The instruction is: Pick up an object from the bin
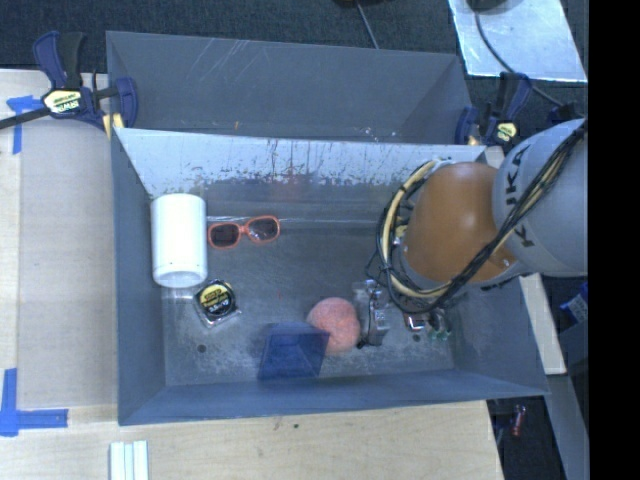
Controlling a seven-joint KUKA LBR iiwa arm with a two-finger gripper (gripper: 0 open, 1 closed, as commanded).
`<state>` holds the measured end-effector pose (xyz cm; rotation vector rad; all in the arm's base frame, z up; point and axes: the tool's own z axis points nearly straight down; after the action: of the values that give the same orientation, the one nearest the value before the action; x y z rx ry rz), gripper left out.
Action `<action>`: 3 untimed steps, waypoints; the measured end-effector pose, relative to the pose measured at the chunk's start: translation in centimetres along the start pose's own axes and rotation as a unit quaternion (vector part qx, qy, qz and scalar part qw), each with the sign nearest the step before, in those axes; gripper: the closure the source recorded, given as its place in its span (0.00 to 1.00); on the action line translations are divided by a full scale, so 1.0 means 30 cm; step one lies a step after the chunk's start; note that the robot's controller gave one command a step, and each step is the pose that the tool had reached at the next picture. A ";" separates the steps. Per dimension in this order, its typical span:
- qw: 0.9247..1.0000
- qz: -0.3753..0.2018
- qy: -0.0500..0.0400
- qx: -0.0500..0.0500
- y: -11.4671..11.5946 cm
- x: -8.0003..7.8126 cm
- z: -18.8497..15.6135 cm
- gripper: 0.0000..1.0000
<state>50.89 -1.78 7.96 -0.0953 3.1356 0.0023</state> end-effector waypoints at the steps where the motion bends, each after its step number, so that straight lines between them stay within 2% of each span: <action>1: 0.994 -0.108 -0.006 0.005 0.070 0.042 0.009 1.00; 2: 1.000 -0.029 -0.004 0.003 0.073 -0.003 0.029 1.00; 3: 0.993 -0.115 -0.008 0.005 0.132 0.005 0.029 1.00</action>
Offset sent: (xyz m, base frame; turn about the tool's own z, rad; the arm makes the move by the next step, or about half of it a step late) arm -0.0007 0.0226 -0.0096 -0.0525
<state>50.50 2.17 7.11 -0.4527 3.0873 -0.0136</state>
